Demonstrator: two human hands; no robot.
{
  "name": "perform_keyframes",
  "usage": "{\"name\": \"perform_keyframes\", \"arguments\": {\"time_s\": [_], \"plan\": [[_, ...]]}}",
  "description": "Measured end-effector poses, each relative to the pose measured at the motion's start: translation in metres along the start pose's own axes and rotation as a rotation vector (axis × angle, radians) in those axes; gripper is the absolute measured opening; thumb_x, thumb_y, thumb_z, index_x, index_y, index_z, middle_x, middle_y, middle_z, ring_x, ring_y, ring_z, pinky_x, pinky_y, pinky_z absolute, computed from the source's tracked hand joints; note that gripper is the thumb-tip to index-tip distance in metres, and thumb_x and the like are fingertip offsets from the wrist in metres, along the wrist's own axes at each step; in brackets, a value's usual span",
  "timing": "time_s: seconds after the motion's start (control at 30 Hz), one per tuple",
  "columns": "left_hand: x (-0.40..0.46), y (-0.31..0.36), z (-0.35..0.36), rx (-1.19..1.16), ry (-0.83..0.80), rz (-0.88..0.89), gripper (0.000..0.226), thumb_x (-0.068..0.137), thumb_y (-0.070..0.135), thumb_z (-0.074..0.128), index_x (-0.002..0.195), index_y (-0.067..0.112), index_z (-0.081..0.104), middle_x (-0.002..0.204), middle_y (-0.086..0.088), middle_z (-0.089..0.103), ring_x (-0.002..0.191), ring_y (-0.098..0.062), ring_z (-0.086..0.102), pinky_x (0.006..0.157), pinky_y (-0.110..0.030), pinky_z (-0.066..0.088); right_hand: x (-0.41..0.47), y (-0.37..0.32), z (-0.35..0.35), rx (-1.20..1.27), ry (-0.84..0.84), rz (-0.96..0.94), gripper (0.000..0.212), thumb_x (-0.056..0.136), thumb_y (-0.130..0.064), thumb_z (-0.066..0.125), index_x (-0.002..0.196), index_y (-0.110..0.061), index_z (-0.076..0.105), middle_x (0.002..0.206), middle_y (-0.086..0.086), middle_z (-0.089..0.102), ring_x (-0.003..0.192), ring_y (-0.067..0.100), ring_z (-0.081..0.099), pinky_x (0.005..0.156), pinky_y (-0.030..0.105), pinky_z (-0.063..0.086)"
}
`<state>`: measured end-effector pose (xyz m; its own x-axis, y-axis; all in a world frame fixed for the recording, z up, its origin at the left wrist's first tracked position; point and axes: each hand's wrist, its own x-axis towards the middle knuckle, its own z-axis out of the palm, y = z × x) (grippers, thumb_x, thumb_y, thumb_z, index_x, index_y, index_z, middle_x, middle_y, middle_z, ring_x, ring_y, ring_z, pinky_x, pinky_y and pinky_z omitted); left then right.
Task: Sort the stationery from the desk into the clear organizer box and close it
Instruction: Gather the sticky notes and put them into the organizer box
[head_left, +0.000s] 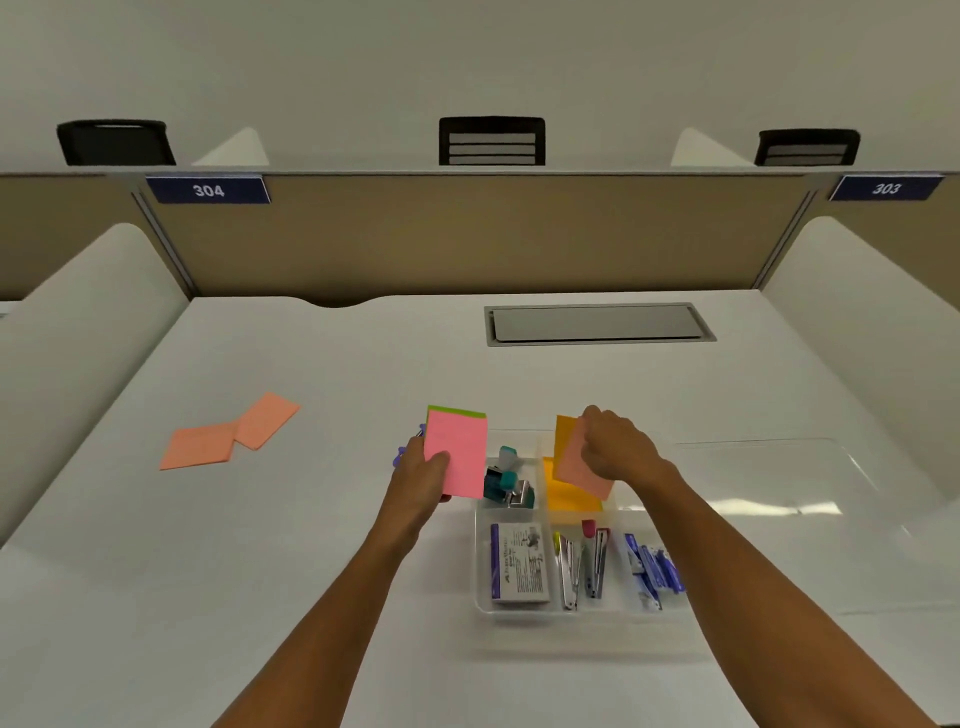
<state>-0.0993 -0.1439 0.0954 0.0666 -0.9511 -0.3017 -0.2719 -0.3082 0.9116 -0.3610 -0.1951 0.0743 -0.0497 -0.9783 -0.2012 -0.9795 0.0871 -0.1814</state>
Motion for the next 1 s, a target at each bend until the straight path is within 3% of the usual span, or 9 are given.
{"name": "perform_keyframes", "arguments": {"time_s": [0.17,0.27,0.4,0.57,0.7,0.77,0.9,1.0], "plan": [[-0.008,0.003,0.014,0.008,-0.031,0.018,0.021,0.098,0.017,0.039,0.115,0.029,0.037,0.098,0.009,0.051,0.087,-0.009,0.053,0.073,-0.032,0.053,0.004,0.004,0.012,-0.008,-0.088,0.023,0.038,0.096,-0.018,0.047,0.134,-0.015,0.045,0.127,0.011,0.058,0.116,0.032,0.052,0.096,0.043,0.047],[-0.012,0.004,0.023,0.016,-0.052,0.019,0.02,0.099,0.016,0.039,0.115,0.027,0.037,0.099,0.008,0.052,0.089,-0.008,0.053,0.077,-0.034,0.053,0.007,0.004,0.019,0.054,-0.111,-0.038,0.035,0.097,-0.021,0.047,0.132,-0.019,0.05,0.126,0.01,0.06,0.113,0.03,0.053,0.093,0.042,0.048],[-0.016,0.009,0.035,0.032,-0.073,0.013,0.02,0.097,0.017,0.04,0.117,0.023,0.041,0.106,0.002,0.055,0.092,-0.01,0.056,0.077,-0.033,0.054,0.01,0.004,0.023,-0.073,-0.065,-0.094,0.037,0.099,-0.023,0.044,0.136,-0.025,0.052,0.13,0.005,0.06,0.119,0.03,0.048,0.092,0.04,0.042],[-0.016,0.014,0.053,0.101,-0.092,0.007,0.022,0.098,0.022,0.04,0.12,0.019,0.041,0.111,-0.002,0.055,0.096,-0.015,0.057,0.086,-0.038,0.054,0.011,0.008,0.022,-0.19,-0.166,-0.123,0.052,0.1,-0.023,0.041,0.15,-0.032,0.029,0.145,0.01,0.039,0.133,0.04,0.029,0.106,0.05,0.029],[-0.013,0.017,0.07,0.128,-0.108,-0.017,0.021,0.098,0.024,0.043,0.119,0.02,0.04,0.111,-0.001,0.055,0.1,-0.019,0.058,0.085,-0.038,0.054,0.008,0.019,0.019,-0.038,-0.137,-0.092,0.059,0.1,-0.022,0.042,0.154,-0.031,0.02,0.151,0.013,0.031,0.135,0.04,0.028,0.108,0.051,0.028],[-0.01,0.019,0.079,0.105,-0.124,-0.072,0.02,0.095,0.02,0.046,0.115,0.019,0.042,0.108,-0.002,0.056,0.096,-0.019,0.057,0.081,-0.036,0.053,0.006,0.028,0.016,0.122,-0.085,-0.017,0.056,0.1,-0.027,0.044,0.152,-0.03,0.024,0.152,0.013,0.032,0.135,0.04,0.03,0.107,0.05,0.03],[-0.008,0.022,0.097,-0.011,-0.191,-0.168,0.009,0.09,0.008,0.045,0.097,0.011,0.049,0.086,-0.009,0.051,0.071,-0.019,0.046,0.056,-0.027,0.037,-0.002,0.042,0.013,0.395,-0.03,0.054,0.049,0.098,-0.032,0.048,0.146,-0.031,0.037,0.145,0.008,0.044,0.131,0.036,0.035,0.105,0.047,0.033],[-0.003,0.023,0.113,0.007,-0.195,-0.199,0.005,0.088,0.007,0.047,0.092,0.005,0.05,0.084,-0.015,0.051,0.068,-0.023,0.045,0.052,-0.027,0.034,-0.011,0.048,0.013,0.507,-0.002,0.054,0.045,0.097,-0.033,0.051,0.141,-0.03,0.044,0.139,0.004,0.05,0.129,0.033,0.036,0.104,0.047,0.035]]}}
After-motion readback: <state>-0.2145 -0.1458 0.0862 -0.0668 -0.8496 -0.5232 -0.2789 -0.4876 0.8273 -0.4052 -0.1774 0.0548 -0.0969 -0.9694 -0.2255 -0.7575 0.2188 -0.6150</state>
